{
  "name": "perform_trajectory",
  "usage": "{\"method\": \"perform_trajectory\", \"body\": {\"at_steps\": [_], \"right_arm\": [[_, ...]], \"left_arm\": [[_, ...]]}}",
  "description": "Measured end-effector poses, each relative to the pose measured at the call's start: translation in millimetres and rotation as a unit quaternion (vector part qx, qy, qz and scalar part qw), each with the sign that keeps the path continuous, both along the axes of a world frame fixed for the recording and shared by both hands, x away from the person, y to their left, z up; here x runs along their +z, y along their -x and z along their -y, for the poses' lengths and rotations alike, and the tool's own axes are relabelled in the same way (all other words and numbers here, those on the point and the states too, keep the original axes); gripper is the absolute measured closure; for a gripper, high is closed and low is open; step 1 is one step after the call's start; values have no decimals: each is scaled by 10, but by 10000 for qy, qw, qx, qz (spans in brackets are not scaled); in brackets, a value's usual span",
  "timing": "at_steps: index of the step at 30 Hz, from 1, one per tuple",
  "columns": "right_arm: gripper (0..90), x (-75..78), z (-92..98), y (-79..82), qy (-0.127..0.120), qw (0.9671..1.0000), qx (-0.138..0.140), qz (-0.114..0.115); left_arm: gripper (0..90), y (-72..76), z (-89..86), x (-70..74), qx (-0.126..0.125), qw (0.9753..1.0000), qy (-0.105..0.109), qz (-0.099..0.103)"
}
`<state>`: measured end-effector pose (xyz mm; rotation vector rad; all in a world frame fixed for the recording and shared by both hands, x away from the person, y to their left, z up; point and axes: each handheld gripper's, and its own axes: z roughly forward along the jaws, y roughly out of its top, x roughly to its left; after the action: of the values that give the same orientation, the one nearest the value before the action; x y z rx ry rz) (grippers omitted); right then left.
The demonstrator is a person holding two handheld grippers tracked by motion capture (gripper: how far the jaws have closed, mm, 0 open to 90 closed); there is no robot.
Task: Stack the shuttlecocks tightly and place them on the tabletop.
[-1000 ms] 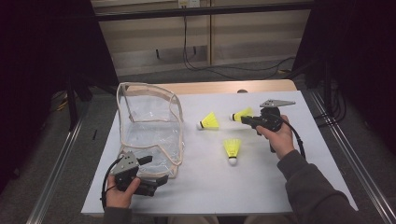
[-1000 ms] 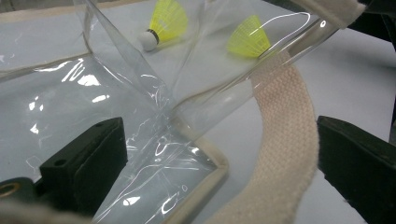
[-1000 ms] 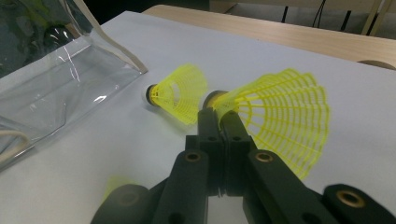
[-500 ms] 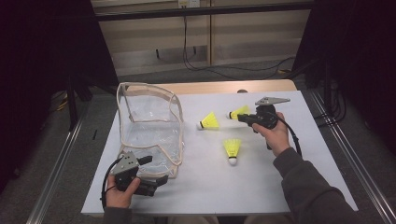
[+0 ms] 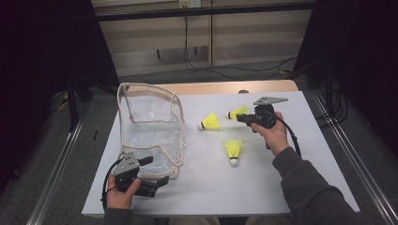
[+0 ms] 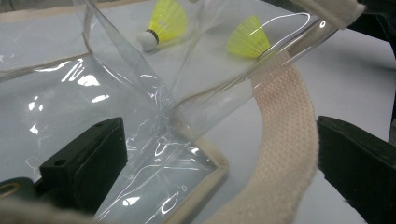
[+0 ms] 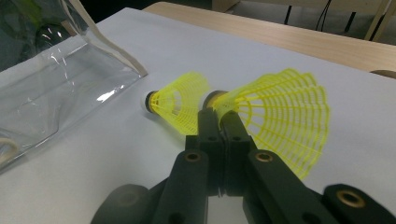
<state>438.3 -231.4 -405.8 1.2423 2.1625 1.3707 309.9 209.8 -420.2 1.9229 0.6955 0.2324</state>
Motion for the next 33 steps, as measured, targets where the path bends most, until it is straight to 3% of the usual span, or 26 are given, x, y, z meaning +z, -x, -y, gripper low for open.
{"method": "perform_trajectory", "body": {"at_steps": [33], "right_arm": [[885,-80,-182,-142,197,9996,177,-133]], "left_arm": [[35,-4,-4,-6,-6,10000,15,-9]]}}
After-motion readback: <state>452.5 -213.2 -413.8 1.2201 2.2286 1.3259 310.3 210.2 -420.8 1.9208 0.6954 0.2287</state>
